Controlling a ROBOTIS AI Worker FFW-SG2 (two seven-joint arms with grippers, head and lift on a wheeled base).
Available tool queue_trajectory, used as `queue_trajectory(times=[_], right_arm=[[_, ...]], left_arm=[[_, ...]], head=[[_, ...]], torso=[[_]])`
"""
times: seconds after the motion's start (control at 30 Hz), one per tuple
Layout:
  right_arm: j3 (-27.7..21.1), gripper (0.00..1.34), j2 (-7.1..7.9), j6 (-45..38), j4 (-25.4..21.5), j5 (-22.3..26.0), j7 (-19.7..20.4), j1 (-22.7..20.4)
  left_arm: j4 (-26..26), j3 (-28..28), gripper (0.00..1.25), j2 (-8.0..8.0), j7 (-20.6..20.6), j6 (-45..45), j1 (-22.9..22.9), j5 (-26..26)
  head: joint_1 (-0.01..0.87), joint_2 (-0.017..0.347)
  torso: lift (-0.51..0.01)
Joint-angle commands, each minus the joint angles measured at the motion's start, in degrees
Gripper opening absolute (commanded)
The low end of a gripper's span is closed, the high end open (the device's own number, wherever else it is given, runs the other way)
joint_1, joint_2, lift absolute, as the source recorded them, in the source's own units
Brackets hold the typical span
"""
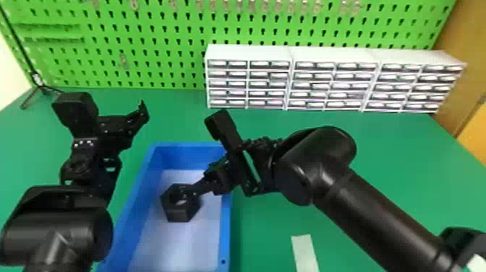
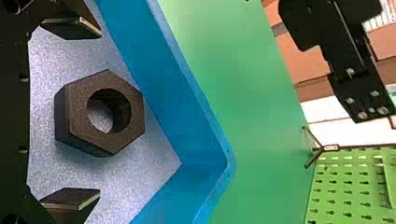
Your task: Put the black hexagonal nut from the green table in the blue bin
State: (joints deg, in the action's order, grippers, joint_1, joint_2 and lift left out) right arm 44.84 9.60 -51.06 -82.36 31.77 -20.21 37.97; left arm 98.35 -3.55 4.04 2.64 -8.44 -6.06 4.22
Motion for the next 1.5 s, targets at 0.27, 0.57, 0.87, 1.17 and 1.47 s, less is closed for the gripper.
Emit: queue_trajectory(times=[0.27,0.57,0.87,1.17,1.47], right_arm=[[-13.6,1.23,-1.16,0.3,-2.8,-5.3,-1.2,-2.7],[-22.7,1.23,-1.34,2.0,-5.3,-9.0,-1.4,-5.0],[-30.3,1.23,-1.52,8.3,-6.2,-14.5,-1.3,-8.2],[-35.2,1.26,-1.69,16.0,-6.3,-19.0,1.6,-11.7],[-39.9,1.26,-2.83,26.4,-6.3,-21.2,7.5,-16.8]], left_arm=[[0.4,-0.2,1.08,0.0,0.0,0.0,0.3,0.0],[0.5,-0.2,1.09,0.0,0.0,0.0,0.4,0.0],[0.7,0.0,1.08,0.0,0.0,0.0,0.4,0.1],[0.7,0.0,1.09,0.0,0.0,0.0,0.5,0.1],[0.7,0.0,1.08,0.0,0.0,0.1,0.5,0.1]], head=[[0.686,0.028],[0.686,0.028],[0.686,0.028],[0.686,0.028],[0.686,0.028]], torso=[[-0.096],[-0.096],[-0.096],[-0.096],[-0.096]])
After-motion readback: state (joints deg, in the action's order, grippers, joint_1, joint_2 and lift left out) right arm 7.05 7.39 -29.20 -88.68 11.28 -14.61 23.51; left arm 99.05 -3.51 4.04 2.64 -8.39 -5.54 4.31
